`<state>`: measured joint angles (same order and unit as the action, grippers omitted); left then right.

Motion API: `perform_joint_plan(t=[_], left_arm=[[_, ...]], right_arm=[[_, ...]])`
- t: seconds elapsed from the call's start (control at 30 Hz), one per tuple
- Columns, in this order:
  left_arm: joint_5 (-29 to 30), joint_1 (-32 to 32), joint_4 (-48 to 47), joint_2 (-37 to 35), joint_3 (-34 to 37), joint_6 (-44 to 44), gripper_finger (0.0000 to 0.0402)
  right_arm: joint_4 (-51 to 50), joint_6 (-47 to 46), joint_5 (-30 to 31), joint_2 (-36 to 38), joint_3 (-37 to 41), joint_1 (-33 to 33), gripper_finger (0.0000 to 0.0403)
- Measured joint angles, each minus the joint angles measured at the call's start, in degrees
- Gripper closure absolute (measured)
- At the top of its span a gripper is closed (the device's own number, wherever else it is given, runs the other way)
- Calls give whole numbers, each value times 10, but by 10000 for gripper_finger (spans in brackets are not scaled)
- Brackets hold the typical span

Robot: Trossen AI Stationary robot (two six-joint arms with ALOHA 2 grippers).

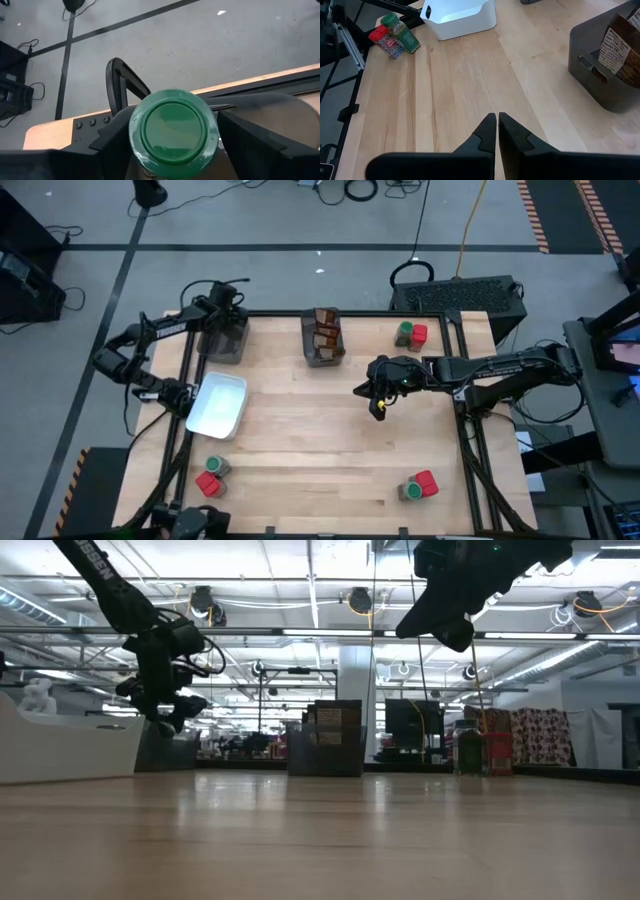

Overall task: Sort spices by type
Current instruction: Put the center green seasoning bottle into the left black bin, then put the bottom left green seasoning bottle into the left black bin

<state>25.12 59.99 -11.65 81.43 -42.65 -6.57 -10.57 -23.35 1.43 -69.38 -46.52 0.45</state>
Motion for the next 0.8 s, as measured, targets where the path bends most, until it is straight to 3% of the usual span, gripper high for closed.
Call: perform_joint_plan(t=[0.4, 0.63, 0.8], left_arm=[[3, -10, -1, -55, -1, 15, 118], [3, -30, -24, -122, -1, 15, 118], [-49, -60, -51, -197, -1, 9, 118]], right_arm=[[0, 0, 0, 0, 0, 0, 403], [0, 0, 0, 0, 0, 0, 403], [0, 0, 0, 0, 0, 0, 403]])
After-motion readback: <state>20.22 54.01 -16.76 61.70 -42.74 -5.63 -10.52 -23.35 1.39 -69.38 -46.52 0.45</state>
